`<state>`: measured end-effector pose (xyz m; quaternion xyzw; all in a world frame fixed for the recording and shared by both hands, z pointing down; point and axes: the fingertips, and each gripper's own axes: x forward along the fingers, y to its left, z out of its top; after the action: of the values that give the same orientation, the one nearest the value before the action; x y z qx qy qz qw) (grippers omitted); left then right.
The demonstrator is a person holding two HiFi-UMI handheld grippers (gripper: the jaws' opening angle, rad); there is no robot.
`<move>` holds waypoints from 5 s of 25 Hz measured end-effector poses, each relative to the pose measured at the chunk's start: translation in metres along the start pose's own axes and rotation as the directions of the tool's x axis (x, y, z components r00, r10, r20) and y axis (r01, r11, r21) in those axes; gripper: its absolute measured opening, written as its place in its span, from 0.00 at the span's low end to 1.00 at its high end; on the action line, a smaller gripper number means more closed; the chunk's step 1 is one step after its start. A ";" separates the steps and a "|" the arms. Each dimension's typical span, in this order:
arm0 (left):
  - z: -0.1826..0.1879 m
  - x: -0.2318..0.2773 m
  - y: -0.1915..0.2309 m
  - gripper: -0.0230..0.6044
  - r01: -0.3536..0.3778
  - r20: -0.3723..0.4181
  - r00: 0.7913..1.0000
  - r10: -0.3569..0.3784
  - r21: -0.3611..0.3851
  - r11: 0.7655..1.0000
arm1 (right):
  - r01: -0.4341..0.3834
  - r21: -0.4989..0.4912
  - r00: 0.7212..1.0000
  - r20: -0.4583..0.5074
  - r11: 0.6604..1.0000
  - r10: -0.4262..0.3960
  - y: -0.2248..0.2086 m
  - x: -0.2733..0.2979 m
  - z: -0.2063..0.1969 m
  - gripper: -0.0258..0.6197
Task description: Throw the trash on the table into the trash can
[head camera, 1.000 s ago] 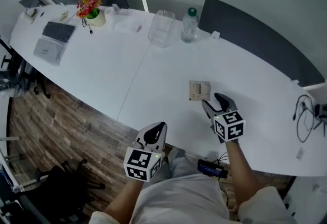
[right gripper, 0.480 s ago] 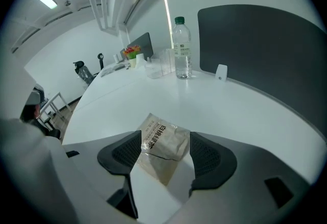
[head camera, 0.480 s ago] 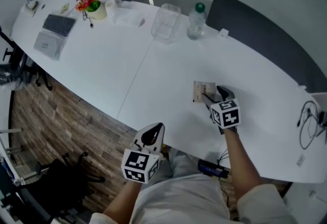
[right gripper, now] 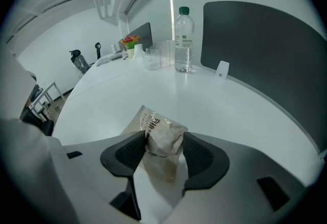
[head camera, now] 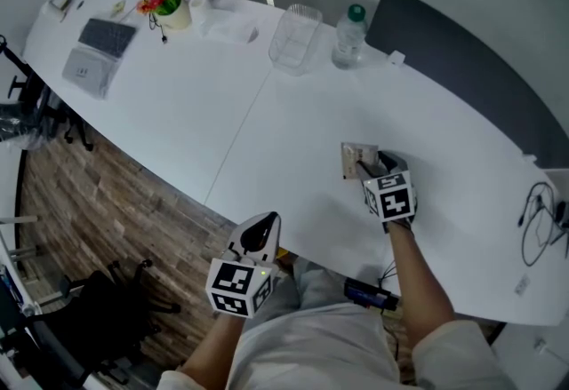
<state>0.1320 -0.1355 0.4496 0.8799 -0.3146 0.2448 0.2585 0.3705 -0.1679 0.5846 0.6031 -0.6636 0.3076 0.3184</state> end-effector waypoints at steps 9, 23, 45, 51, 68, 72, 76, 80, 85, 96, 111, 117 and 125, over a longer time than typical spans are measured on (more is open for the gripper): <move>-0.002 -0.008 -0.003 0.04 -0.006 0.007 1.000 0.006 -0.003 1.000 | 0.014 -0.016 1.000 0.013 1.000 -0.014 -0.003 -0.010 0.003 0.20; -0.005 -0.041 -0.009 0.04 0.000 0.059 0.998 0.000 0.002 1.000 | -0.007 -0.019 0.995 0.100 1.000 0.009 0.024 -0.063 0.012 0.13; -0.041 -0.189 0.050 0.04 -0.146 0.218 0.962 0.164 -0.095 0.985 | -0.189 -0.164 0.964 0.156 0.968 0.215 0.188 -0.131 0.020 0.12; -0.066 -0.240 0.073 0.04 -0.203 0.253 0.939 0.235 -0.146 0.968 | -0.259 -0.211 0.942 0.162 0.942 0.295 0.255 -0.141 0.027 0.12; -0.115 -0.303 0.102 0.04 -0.230 0.271 0.920 0.283 -0.211 0.950 | -0.343 -0.320 0.909 0.125 0.883 0.398 0.368 -0.160 0.016 0.12; -0.115 -0.299 0.100 0.04 -0.230 0.261 0.924 0.280 -0.207 0.951 | -0.359 -0.328 0.906 0.102 0.874 0.411 0.369 -0.157 0.010 0.12; -0.118 -0.282 0.096 0.04 -0.223 0.243 0.933 0.267 -0.193 0.956 | -0.383 -0.324 0.900 0.078 0.865 0.428 0.367 -0.148 0.002 0.12; -0.122 -0.265 0.094 0.04 -0.196 0.233 0.943 0.237 -0.183 0.963 | -0.407 -0.318 0.894 0.051 0.856 0.444 0.369 -0.137 -0.009 0.12; -0.134 -0.237 0.100 0.04 -0.175 0.212 0.954 0.213 -0.184 0.967 | -0.443 -0.310 0.883 0.009 0.841 0.469 0.370 -0.115 -0.024 0.12; -0.208 -0.173 0.120 0.04 -0.171 0.087 0.977 0.195 -0.228 0.958 | -0.529 -0.305 0.848 -0.157 0.792 0.506 0.380 -0.045 -0.103 0.12; -0.308 -0.110 0.170 0.04 -0.212 0.041 0.971 0.235 -0.303 0.929 | -0.533 -0.294 0.846 -0.212 0.794 0.489 0.404 0.080 -0.189 0.12; -0.352 -0.080 0.182 0.04 -0.217 0.004 0.973 0.230 -0.316 0.924 | -0.541 -0.269 0.839 -0.232 0.797 0.491 0.408 0.123 -0.238 0.12; -0.392 -0.047 0.202 0.04 -0.233 0.020 0.967 0.253 -0.329 0.915 | -0.533 -0.176 0.834 -0.275 0.828 0.478 0.404 0.198 -0.299 0.12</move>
<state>-0.1428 -0.0113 0.7750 0.7867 -0.4654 0.1924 0.3571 -0.0305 -0.0169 0.9142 0.3228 -0.7936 0.3612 0.3681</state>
